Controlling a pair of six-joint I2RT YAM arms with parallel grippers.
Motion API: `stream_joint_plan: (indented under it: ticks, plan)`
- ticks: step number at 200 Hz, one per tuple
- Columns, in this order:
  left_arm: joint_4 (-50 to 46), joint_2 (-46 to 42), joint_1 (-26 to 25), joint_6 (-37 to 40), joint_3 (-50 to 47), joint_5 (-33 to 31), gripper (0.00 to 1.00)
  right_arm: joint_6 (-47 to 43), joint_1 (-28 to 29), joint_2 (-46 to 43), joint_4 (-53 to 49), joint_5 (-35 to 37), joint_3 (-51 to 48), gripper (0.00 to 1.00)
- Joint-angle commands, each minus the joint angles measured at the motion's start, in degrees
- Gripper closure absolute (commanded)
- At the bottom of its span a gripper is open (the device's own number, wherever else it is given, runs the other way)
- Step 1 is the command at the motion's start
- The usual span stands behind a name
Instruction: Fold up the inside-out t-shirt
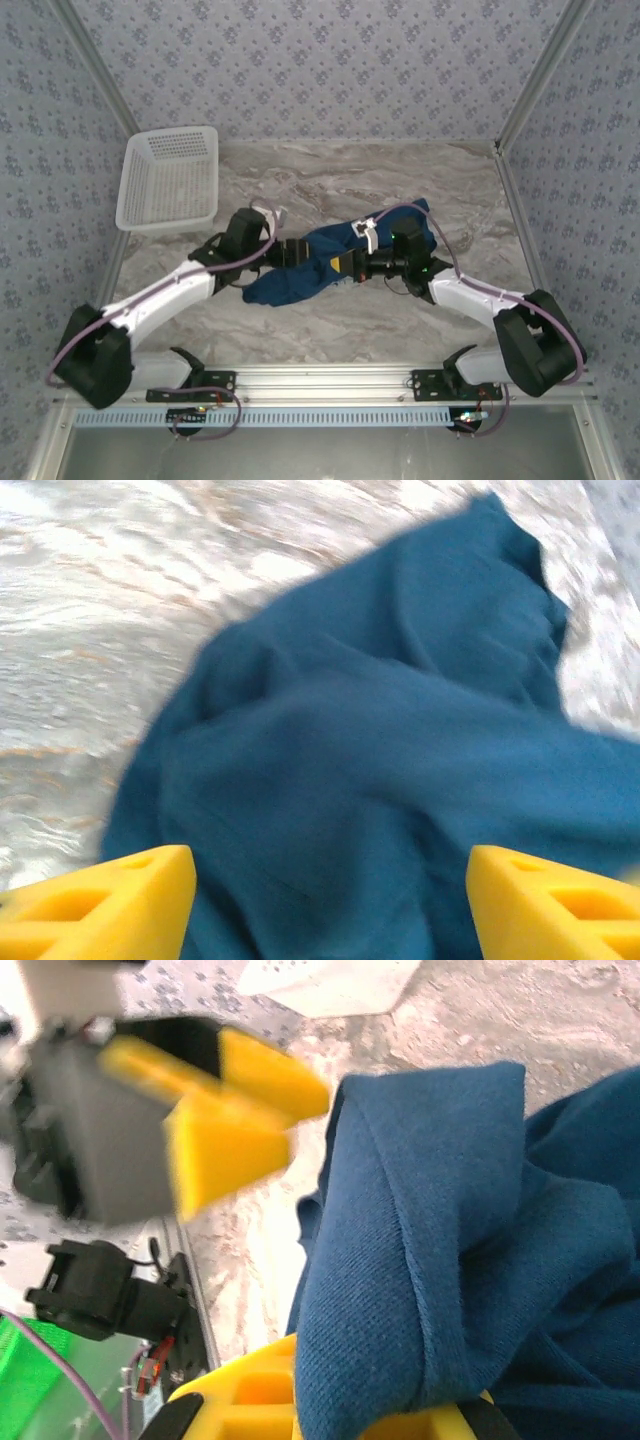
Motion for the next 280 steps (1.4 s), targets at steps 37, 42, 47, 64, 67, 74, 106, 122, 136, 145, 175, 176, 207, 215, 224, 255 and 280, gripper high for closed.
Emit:
stream_joint_plan:
  ticks: [37,42,47,64,67,74,106,122,136,145,175,176,207,215,224,255,280]
  plan:
    - [-0.9,-1.2,-9.0,12.4,0.1,-2.6,0.4,6.5,-2.4,0.8,9.3,-7.5,-0.2,1.0]
    - [-0.7,-0.1,-9.0,12.8,0.8,-2.1,0.44,6.5,-2.5,0.7,9.3,-7.6,-0.4,1.0]
    - [-0.6,1.2,-9.1,13.1,1.4,-1.9,0.47,6.6,-2.6,0.6,9.4,-7.6,-0.3,1.0]
    - [-0.1,4.9,-9.1,14.2,3.9,-1.0,0.54,6.3,-2.8,0.1,8.7,-7.7,-0.4,1.0]
    - [0.1,5.4,-9.1,14.3,4.1,-0.7,0.55,6.3,-2.9,0.1,8.6,-7.7,-0.5,1.0]
    - [0.6,6.5,-9.1,14.5,4.8,-0.8,0.56,6.1,-3.0,-0.3,8.2,-7.6,-0.6,1.0]
    - [1.4,10.8,-8.6,15.3,7.6,-1.0,0.62,4.4,-3.1,-1.3,6.2,-7.2,-1.1,1.0]
    - [2.5,12.4,-8.3,15.0,8.2,0.3,0.63,3.8,-3.3,-1.6,5.6,-7.0,-1.4,1.0]
    - [4.6,13.6,-8.0,14.4,8.3,3.1,0.61,3.4,-3.3,-1.8,5.4,-6.9,-1.9,1.0]
    - [5.4,14.3,-7.9,14.3,8.6,4.3,0.59,3.3,-3.4,-1.9,5.3,-6.8,-2.1,1.0]
    - [8.0,16.4,-6.9,13.3,8.8,6.8,0.71,3.3,-3.8,-2.9,4.8,-6.5,-2.7,1.0]
    - [8.0,16.5,-6.8,13.3,8.8,6.8,0.72,3.3,-3.8,-2.9,4.8,-6.5,-2.7,1.0]
    - [6.9,13.5,-4.3,12.8,8.6,10.2,1.0,-2.8,-5.3,-6.1,-6.2,-1.0,-2.0,1.0]
    - [6.6,11.8,-3.7,12.5,8.2,12.4,1.0,-5.4,-5.4,-7.1,-12.2,3.7,-0.7,1.0]
    - [6.7,9.8,-3.1,11.8,7.6,16.0,1.0,-10.4,-4.5,-7.9,-18.5,9.7,0.8,1.0]
    - [7.8,4.2,-1.0,7.1,6.1,26.4,1.0,-13.2,-1.0,-8.2,-22.9,22.6,4.1,1.0]
    - [5.8,0.4,0.4,3.9,5.5,27.3,1.0,-12.6,-0.6,-8.4,-23.6,28.6,5.8,1.0]
